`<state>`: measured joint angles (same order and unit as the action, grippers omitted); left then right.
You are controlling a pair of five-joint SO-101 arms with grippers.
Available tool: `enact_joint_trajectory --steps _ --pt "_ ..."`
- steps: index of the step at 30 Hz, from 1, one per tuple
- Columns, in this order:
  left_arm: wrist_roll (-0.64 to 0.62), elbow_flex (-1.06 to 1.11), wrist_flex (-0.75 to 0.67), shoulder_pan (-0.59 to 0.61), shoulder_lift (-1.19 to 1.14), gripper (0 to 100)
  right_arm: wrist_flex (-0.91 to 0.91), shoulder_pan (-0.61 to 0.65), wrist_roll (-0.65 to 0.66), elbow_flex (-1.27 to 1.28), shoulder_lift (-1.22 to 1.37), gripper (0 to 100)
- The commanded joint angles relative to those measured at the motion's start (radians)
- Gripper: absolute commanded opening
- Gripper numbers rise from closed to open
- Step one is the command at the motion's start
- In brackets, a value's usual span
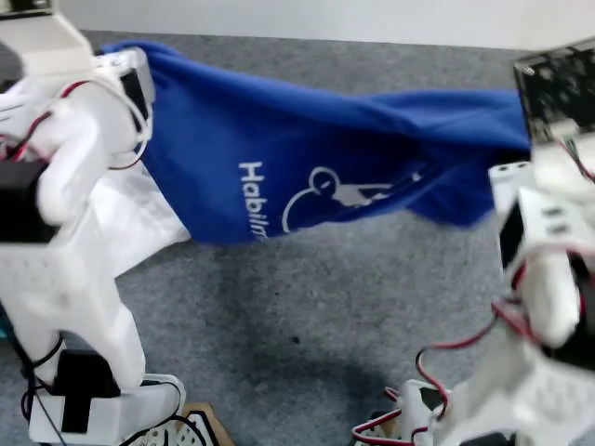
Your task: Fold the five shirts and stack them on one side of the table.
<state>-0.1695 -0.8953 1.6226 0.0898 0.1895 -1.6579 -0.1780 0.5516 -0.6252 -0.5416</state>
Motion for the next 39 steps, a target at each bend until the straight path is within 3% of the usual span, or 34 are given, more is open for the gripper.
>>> enact_joint_trajectory --steps 1,6,8,13,20,25,31,39 --pt "-0.02 -0.124 0.002 0.062 0.031 7 0.005 -0.03 -0.014 -0.151 -0.033 0.7" --pt "-0.176 -0.209 0.003 0.116 0.031 7 -0.016 -0.024 -0.04 -0.288 -0.036 0.7" --pt "-0.18 -0.216 0.005 0.117 0.031 7 -0.03 -0.024 -0.078 -0.323 -0.036 0.7" --pt "-0.18 -0.213 0.025 0.117 0.031 7 -0.108 -0.031 -0.031 -0.323 -0.038 0.7" --pt "-0.18 -0.193 0.095 0.113 0.019 7 -0.104 -0.045 0.014 0.082 -0.094 0.7" --pt "-0.178 0.064 0.08 0.101 0.019 7 -0.097 -0.001 0.02 0.415 -0.111 0.7" --pt "-0.181 0.45 -0.216 0.062 0.021 7 0.191 0.012 0.014 0.641 -0.065 0.7" --pt "-0.18 0.865 -0.743 0.022 0.018 7 0.656 0.065 0.012 0.816 0.145 0.7"
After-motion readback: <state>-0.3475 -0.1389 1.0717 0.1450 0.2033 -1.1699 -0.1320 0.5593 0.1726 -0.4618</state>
